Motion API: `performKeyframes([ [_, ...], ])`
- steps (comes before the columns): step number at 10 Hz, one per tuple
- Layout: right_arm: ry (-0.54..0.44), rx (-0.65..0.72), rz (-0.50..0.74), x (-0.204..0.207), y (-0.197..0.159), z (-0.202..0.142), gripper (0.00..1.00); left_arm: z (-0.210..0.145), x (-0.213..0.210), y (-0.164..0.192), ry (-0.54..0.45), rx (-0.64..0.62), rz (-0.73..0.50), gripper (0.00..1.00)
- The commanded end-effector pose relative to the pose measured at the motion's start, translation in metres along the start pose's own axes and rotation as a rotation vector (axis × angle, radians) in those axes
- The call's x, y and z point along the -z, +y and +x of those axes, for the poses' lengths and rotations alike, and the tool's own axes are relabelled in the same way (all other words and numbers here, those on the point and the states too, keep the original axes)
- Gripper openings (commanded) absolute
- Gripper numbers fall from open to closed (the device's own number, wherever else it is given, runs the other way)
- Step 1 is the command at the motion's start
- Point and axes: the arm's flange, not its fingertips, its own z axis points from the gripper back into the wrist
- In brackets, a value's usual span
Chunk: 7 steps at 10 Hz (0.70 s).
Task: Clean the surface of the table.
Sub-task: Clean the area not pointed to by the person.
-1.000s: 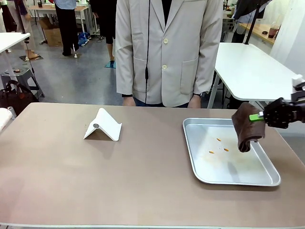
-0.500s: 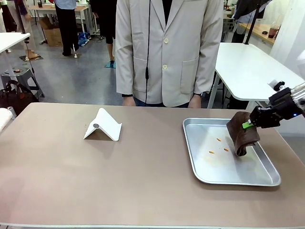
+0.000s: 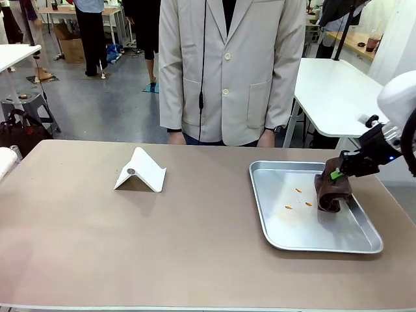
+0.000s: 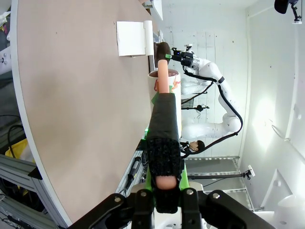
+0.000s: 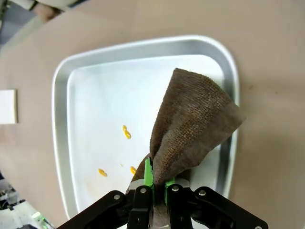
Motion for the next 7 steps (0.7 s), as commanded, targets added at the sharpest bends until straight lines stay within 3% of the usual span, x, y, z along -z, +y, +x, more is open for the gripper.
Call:
performKeyframes([
  [1,0.002,0.024,0.049,0.023,0.001,0.013,0.09,-0.004,0.002,-0.007,-0.012,0.017,-0.011,0.21],
  [7,0.113,-0.029,0.145,0.076,0.028,0.008,0.09,-0.004,0.002,-0.007,-0.012,0.017,-0.011,0.21],
])
